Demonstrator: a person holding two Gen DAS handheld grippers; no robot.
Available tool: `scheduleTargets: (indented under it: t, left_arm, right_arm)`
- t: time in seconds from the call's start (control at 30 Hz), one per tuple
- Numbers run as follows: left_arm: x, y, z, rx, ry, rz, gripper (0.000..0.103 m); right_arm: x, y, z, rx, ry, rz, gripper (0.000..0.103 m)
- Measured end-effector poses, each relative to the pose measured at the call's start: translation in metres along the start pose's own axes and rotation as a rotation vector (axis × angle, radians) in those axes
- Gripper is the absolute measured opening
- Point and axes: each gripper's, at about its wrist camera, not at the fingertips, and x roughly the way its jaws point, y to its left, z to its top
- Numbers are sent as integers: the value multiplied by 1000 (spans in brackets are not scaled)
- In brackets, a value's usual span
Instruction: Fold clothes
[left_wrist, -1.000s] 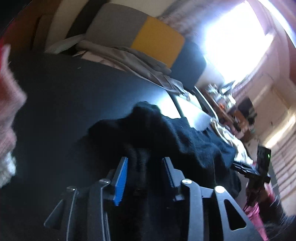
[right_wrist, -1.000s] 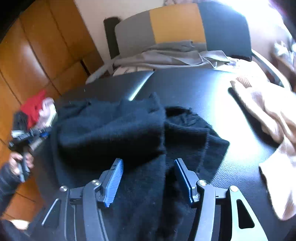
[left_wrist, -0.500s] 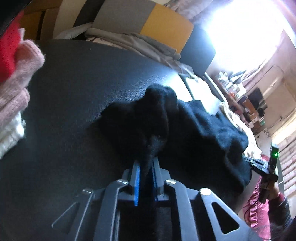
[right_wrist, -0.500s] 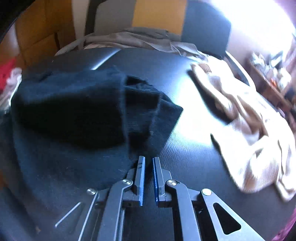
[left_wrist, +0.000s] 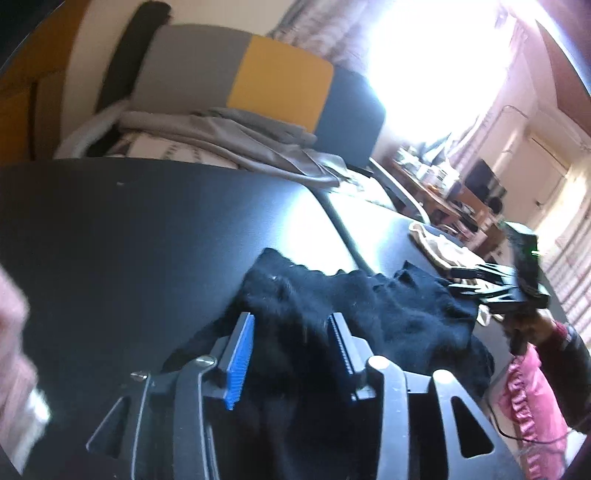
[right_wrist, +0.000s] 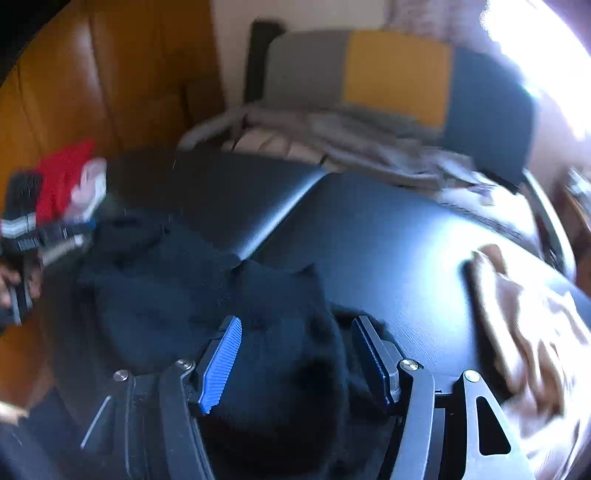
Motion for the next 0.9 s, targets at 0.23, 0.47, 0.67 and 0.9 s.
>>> scheduleTargets:
  t: [0.23,0.47,0.67,0.9]
  left_arm:
    - [19,-6,20,89,63,-70,57]
    - [56,-18,19,217,213,57,15]
    - [34,0,14,-4,68,76,7]
    - [46,49,-8,-401,33,0,17]
  right_arm:
    - [48,-4,17,-47,150,17,53]
    - [49,17,24,-159,138,-72,14]
    - [2,15,40,-121,-28,-195,9]
    - [36,-41,22,131,31,-241,7]
